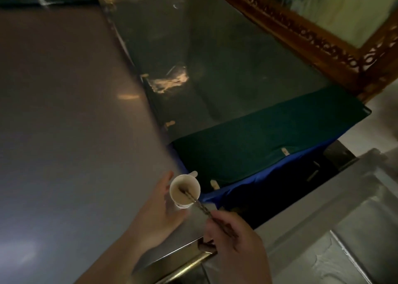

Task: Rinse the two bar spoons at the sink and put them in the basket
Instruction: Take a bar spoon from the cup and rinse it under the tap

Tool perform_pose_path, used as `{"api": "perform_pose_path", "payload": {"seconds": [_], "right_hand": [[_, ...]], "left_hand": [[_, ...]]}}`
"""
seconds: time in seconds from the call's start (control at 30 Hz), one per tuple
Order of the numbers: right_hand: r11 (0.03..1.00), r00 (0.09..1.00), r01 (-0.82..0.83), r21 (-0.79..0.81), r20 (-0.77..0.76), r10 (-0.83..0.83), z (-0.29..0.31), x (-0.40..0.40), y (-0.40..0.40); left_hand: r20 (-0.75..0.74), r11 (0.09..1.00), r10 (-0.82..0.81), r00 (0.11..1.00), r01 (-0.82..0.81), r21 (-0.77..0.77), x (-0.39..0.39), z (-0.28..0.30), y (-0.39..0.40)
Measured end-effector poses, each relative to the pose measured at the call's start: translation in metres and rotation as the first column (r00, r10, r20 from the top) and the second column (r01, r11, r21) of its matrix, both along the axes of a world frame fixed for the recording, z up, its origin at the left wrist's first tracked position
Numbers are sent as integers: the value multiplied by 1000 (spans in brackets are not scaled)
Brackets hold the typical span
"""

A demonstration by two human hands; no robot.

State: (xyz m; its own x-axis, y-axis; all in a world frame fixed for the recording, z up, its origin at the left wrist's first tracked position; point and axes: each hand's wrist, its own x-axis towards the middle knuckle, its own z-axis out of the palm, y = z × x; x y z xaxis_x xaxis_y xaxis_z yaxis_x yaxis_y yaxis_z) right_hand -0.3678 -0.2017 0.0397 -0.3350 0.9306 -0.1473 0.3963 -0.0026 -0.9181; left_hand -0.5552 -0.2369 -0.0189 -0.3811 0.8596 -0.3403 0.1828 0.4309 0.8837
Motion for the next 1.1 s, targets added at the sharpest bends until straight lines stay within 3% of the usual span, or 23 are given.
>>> {"api": "perform_pose_path", "payload": {"seconds": [0.13,0.3,0.47,0.63,0.83,1.1], "right_hand": [[999,999,-36,9,17,35,6,3,16],[976,973,-198,94,141,183,26,11,42],[958,952,-284,-38,111,286,46,17,55],[993,982,-121,-11,147,121,46,10,50],[964,972,237,-124,17,-236,30,1,45],[926,953,279,-253,-41,-299,26,-1,41]], "left_hand": [[-56,997,-25,998,29,75,3,-1,12],[-157,997,-26,987,36,62,1,-3,12],[-156,997,-7,988,19,77,4,-4,13],[-191,995,10,982,9,101,5,-7,14],[-205,994,14,979,9,111,7,-10,15],[-206,996,15,978,4,93,8,-13,14]]}}
